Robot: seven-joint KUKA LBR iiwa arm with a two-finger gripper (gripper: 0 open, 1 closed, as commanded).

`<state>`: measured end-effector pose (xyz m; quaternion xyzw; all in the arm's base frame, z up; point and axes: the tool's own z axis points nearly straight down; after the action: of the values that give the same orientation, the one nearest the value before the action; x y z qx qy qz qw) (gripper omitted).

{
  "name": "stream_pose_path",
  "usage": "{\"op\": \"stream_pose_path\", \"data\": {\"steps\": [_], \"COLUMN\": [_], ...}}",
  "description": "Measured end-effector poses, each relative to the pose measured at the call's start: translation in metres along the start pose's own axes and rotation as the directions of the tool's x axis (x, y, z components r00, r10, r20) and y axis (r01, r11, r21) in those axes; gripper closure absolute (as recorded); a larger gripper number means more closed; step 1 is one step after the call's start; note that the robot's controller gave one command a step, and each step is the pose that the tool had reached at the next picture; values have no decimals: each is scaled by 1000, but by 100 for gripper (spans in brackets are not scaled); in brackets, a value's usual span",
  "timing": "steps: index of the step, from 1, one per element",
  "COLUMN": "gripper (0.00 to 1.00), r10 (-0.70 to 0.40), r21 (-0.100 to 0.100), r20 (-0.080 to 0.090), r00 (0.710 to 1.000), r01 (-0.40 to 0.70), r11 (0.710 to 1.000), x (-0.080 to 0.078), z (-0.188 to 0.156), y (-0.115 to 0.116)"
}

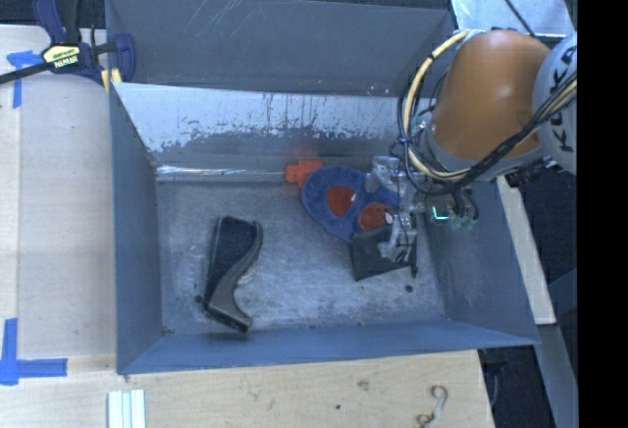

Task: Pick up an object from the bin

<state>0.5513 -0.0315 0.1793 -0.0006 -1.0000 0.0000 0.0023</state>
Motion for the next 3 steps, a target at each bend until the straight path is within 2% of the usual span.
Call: {"op": "stream_pose_path", "data": {"steps": [1, 2, 3], "gripper": [0, 100, 100], "r10": [-159, -159, -186], "r21": [-10, -9, 5], "r20": [-4, -2, 16], "r00": [987, 987, 982], "r01": [159, 159, 186], "r11": [987, 987, 982], "x": [-62, -62, -61], "z": [106, 103, -21], "y": [-41, -40, -45]}}
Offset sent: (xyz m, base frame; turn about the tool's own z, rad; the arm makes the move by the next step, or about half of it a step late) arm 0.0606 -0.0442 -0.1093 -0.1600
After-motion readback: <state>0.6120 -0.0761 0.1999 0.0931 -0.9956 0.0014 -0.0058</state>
